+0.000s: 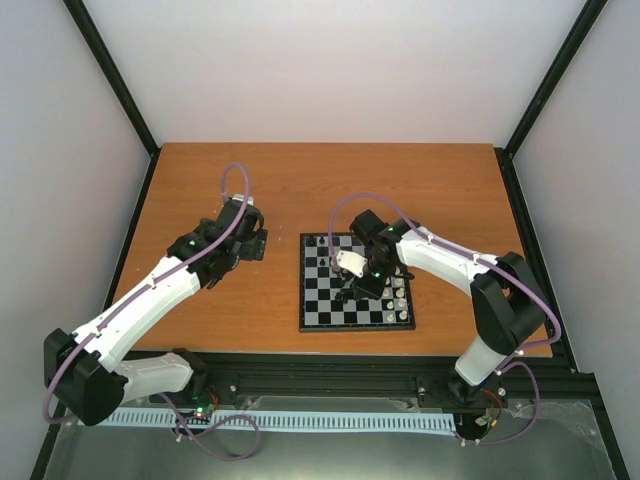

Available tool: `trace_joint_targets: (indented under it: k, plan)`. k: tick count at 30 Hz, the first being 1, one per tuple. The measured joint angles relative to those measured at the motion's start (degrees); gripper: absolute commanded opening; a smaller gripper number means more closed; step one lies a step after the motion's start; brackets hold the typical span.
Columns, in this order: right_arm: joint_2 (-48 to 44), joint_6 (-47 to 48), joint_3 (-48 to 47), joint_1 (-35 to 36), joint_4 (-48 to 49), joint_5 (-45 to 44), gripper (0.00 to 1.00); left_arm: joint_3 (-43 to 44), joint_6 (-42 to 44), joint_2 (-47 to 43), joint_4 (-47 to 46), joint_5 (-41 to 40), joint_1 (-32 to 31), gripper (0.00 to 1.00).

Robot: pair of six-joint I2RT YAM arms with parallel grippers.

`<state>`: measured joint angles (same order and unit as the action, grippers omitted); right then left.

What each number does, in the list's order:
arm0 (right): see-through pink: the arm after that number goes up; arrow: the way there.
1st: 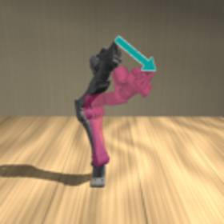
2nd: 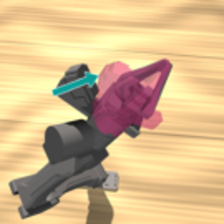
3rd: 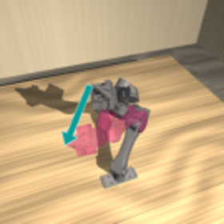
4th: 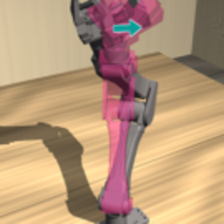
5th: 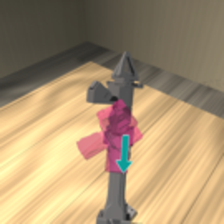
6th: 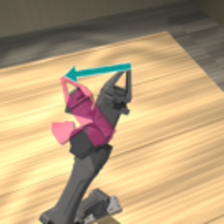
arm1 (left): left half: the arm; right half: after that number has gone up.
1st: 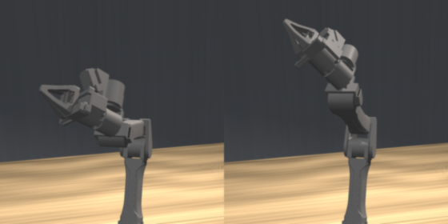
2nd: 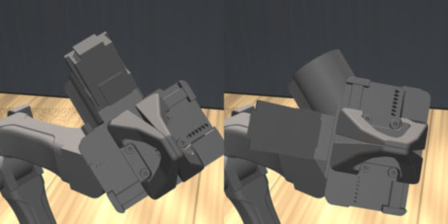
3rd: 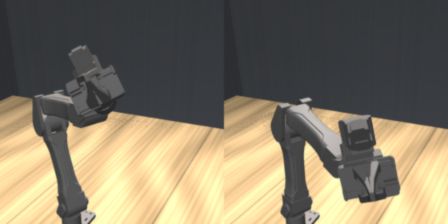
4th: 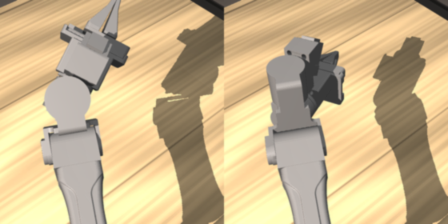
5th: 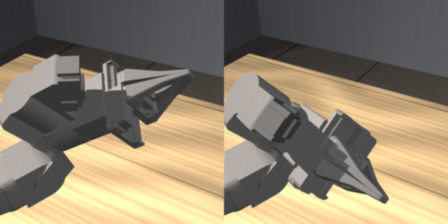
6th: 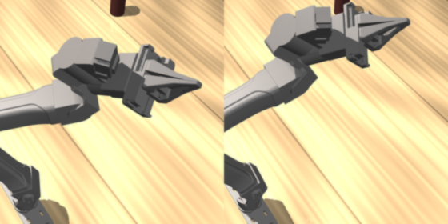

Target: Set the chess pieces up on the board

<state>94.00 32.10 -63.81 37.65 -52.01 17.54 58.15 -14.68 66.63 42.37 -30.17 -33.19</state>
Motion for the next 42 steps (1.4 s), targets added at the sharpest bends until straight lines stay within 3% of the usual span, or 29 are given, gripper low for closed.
trace_joint_targets:
  k: [5,14,29,42]
  plan:
    - [0.0,0.0,-1.8,0.0,-1.7,0.1,0.06,0.0,0.0,0.0,0.0,-0.2,0.0,1.00]
    - [1.1,0.0,-13.7,0.8,-3.1,-0.2,0.06,0.0,-0.7,-0.3,0.1,-3.3,0.0,1.00]
    - [20.7,-1.5,-29.7,5.1,-2.6,-0.9,0.05,0.0,-1.2,-0.5,0.2,-5.0,0.1,1.00]
    - [28.2,-2.3,-35.5,5.2,-2.0,-3.6,0.05,0.0,-1.2,-0.8,0.2,-4.5,0.1,1.00]
